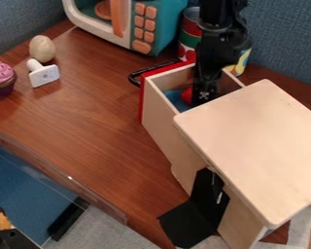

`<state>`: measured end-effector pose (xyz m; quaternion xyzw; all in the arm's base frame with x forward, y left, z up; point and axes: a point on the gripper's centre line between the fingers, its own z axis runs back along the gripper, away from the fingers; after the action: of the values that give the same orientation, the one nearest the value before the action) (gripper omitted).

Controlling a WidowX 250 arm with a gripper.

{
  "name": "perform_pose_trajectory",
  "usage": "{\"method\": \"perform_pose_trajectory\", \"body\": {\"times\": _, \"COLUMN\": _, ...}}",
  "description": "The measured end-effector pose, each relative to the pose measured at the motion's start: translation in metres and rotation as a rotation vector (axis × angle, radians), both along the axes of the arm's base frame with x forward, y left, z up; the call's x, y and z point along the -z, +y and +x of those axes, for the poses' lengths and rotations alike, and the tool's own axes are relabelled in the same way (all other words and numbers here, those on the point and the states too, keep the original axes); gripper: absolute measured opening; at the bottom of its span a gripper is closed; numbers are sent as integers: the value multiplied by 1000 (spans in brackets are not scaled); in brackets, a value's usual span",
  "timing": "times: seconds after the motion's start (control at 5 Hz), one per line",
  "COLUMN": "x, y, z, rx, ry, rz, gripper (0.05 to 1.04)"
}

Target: Take the red object out of the drawer and put it on the lower left side of the table

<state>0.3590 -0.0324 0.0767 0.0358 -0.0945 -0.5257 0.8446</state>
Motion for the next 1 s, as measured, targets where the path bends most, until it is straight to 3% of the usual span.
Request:
{"method": "perform_pose_trajectory", "body": {"times": 0.6, "x": 16, "y": 4, "z": 3, "rx": -15, "ry": 36, "rz": 14, "gripper": 980}}
{"method": "perform_pose_trajectory", "body": {"times": 1.0, "x": 19, "y": 11, "z": 8, "rx": -39, "ry": 55, "rz": 13, "gripper": 776}}
